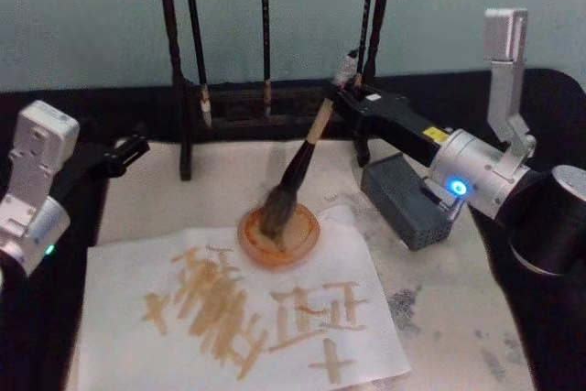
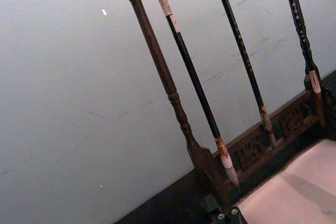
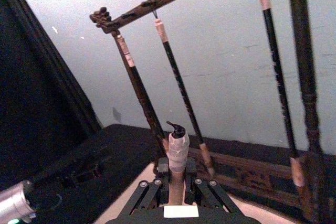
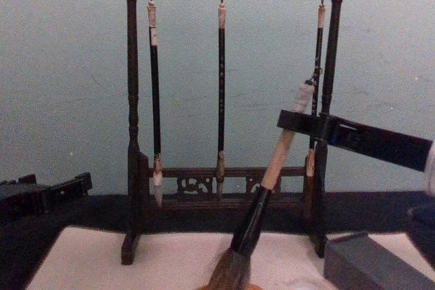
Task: Pick up the brush from the inkstone, write on the paper, then place the brush back to its original position.
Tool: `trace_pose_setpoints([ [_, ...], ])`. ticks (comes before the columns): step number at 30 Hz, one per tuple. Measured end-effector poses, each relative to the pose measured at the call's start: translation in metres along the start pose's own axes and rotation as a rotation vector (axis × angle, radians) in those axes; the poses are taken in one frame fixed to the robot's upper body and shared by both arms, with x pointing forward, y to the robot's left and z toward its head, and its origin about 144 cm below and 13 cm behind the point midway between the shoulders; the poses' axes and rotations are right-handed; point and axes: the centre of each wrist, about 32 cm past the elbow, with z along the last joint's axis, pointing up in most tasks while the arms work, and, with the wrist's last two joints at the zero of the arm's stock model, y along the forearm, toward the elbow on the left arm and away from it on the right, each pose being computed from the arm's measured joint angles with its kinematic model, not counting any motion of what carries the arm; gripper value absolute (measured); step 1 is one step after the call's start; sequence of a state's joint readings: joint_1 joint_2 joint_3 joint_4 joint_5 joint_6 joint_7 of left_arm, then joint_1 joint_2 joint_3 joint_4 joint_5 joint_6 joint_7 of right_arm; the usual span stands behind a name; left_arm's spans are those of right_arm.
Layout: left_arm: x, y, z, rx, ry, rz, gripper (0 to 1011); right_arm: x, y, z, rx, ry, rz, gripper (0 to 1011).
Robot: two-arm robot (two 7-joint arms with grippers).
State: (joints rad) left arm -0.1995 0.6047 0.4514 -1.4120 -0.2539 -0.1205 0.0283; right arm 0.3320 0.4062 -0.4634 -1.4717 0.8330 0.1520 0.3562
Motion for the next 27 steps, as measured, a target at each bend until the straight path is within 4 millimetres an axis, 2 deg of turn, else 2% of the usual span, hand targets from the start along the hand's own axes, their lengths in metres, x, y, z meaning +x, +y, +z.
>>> trace_pose_setpoints([
  [27, 0.0, 0.0, 0.0, 0.0, 0.0, 0.0, 1002, 0.014, -0.027, 0.001, -0.039, -0.02, -0.129, 202],
])
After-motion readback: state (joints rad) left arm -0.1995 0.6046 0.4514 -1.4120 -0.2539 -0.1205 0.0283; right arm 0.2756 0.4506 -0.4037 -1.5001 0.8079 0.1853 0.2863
